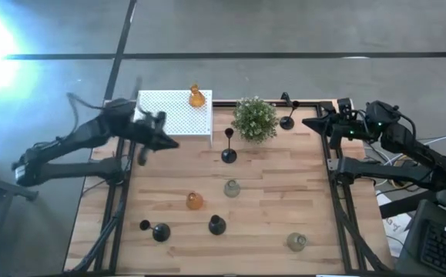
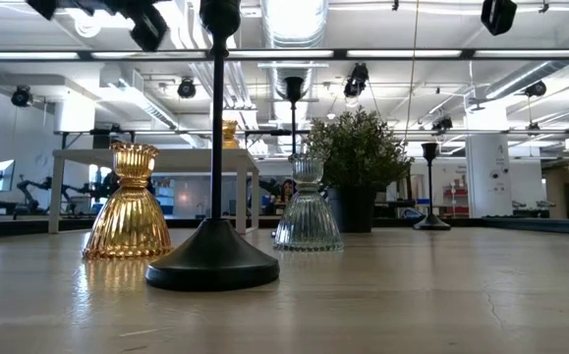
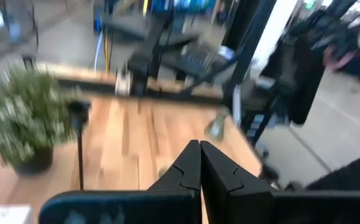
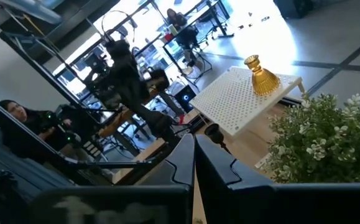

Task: Pick & Place candle stick holders
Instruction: Put the top transparent glass candle holder on the shelf

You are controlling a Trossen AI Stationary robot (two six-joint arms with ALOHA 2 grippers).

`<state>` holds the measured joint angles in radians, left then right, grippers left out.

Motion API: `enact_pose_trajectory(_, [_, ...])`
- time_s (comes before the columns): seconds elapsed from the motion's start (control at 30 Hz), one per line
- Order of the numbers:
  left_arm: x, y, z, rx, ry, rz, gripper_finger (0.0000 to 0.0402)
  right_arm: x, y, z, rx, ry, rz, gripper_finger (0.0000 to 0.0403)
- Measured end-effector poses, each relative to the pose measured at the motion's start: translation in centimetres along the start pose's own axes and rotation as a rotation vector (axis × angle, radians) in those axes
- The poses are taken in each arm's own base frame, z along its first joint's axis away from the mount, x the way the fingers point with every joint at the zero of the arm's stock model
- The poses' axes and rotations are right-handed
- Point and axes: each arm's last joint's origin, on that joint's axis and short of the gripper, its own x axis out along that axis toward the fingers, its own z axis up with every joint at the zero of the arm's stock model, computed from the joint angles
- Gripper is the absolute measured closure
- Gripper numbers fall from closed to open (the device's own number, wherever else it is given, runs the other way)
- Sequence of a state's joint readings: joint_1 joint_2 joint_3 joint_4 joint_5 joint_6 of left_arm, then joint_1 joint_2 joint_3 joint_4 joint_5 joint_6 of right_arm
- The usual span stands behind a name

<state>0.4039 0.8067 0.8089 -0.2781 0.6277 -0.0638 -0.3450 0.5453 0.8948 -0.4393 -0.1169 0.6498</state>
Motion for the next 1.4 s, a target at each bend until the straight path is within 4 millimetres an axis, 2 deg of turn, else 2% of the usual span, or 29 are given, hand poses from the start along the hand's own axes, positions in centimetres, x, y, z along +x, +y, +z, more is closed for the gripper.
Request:
enact_pose_trajectory(0.13, [2.3, 0.0, -0.4, -0.004, 0.082, 0.037, 0.0401, 0.0, 0.0, 0.0, 0.0, -0.008, -0.009, 0.0394])
enact_pose_trajectory(0.2, [2.8, -0.4, 0.6, 0.023, 0.061, 0.046, 0.0401, 0.0, 0.0, 0.0, 0.0, -0.006, -0.011, 0.0394])
enact_pose_trajectory(0.5, [5.0, -0.7, 1.9, -0.052, 0.113, 0.103, 0.0401, 0.0, -0.3, -0.3, 0.001, 0.018, -0.04, 0.0394])
enact_pose_trajectory(0.7, [7.6, -0.6, 1.4, -0.043, 0.247, 0.107, 0.0401, 0.1, -0.4, -0.2, -0.022, -0.003, -0.079, 0.0394])
enact_pose_trajectory(0.9, [9.9, 0.3, 0.7, -0.078, 0.316, 0.117, 0.0401, 0.2, -0.6, -0.4, -0.02, 0.015, -0.096, 0.0394])
enact_pose_trajectory(1.4, [13.9, 2.6, -2.4, -0.156, 0.466, 0.192, 0.04, 0.3, -0.6, -0.4, -0.031, 0.018, -0.098, 0.0394])
